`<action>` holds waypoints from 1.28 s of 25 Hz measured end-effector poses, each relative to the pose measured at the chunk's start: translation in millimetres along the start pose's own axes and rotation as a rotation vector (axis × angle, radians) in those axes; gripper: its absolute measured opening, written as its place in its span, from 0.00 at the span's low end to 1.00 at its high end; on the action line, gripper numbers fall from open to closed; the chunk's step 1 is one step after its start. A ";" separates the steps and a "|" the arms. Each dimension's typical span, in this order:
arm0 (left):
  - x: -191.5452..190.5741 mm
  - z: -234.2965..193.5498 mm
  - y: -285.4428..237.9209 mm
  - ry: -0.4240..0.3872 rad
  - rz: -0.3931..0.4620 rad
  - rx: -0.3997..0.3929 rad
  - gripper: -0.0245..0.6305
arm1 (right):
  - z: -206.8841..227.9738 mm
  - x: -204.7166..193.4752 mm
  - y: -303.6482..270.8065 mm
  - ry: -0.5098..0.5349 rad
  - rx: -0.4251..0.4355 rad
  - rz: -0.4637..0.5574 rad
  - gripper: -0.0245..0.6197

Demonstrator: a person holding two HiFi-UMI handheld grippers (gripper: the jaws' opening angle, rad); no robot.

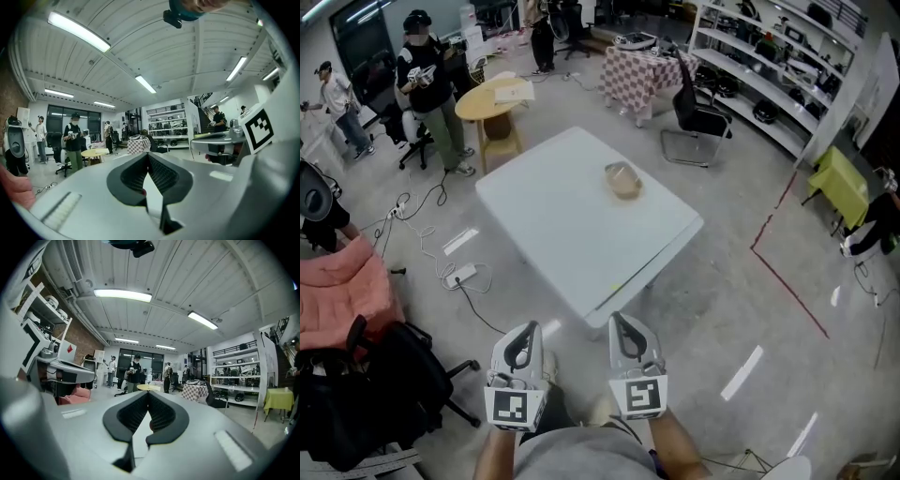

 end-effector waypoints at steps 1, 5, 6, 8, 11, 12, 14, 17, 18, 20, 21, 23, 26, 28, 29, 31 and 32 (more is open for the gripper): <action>2.9 -14.5 -8.8 0.005 0.003 -0.003 0.05 | -4.0 3.5 -15.6 -0.004 -0.004 0.001 0.04; 8.3 -73.4 -43.2 -0.012 0.004 -0.021 0.05 | -22.0 16.3 -75.4 0.003 -0.009 -0.010 0.04; 9.7 -85.6 -51.8 -0.004 0.005 -0.025 0.05 | -25.9 18.9 -89.5 0.004 -0.010 -0.012 0.04; 11.4 -107.8 -68.8 0.021 0.010 -0.035 0.06 | -32.2 22.5 -116.4 -0.004 -0.018 -0.014 0.04; 11.6 -138.7 -92.0 0.029 0.012 -0.059 0.05 | -38.2 25.8 -150.9 -0.019 -0.043 -0.027 0.04; 11.1 -148.9 -99.6 0.022 0.010 -0.069 0.06 | -39.6 26.3 -161.3 -0.018 -0.054 -0.036 0.04; 10.0 -169.3 -114.8 0.012 0.009 -0.094 0.05 | -43.8 27.2 -180.7 -0.016 -0.078 -0.053 0.04; 10.2 -196.2 -136.9 0.011 0.015 -0.138 0.05 | -51.2 30.8 -207.1 -0.024 -0.119 -0.062 0.04; 10.9 -203.1 -143.7 0.007 0.018 -0.155 0.06 | -52.6 32.7 -214.6 -0.026 -0.133 -0.061 0.04; 13.8 -213.4 -155.6 0.016 0.028 -0.186 0.05 | -53.9 35.1 -226.3 -0.025 -0.162 -0.066 0.04; 15.3 -217.8 -161.0 0.022 0.033 -0.201 0.05 | -54.4 36.4 -231.1 -0.026 -0.178 -0.069 0.04; 16.8 -226.7 -171.2 0.012 0.040 -0.233 0.05 | -55.2 40.5 -239.3 -0.030 -0.212 -0.069 0.04; 18.3 -237.6 -184.9 -0.001 0.046 -0.271 0.05 | -53.6 43.2 -248.1 -0.021 -0.254 -0.083 0.04; 19.6 -240.8 -193.3 0.017 0.050 -0.287 0.05 | -50.1 43.0 -252.1 -0.026 -0.278 -0.089 0.04; 20.1 -241.5 -197.5 0.019 0.052 -0.298 0.05 | -47.5 43.1 -253.4 -0.028 -0.290 -0.094 0.04; 22.6 -241.6 -206.8 0.023 0.055 -0.322 0.05 | -40.6 43.7 -256.4 -0.025 -0.314 -0.110 0.04; 24.0 -241.7 -212.4 0.023 0.056 -0.333 0.05 | -36.5 44.1 -259.0 -0.025 -0.324 -0.117 0.04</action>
Point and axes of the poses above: the fingertips, and each gripper's own axes: y backward along the fingers, z to its right, x out of its top, the point moved 9 cm from there along y, backward along the fingers, and after that the axes turned 5 degrees about -z, right-handed, at the moved point
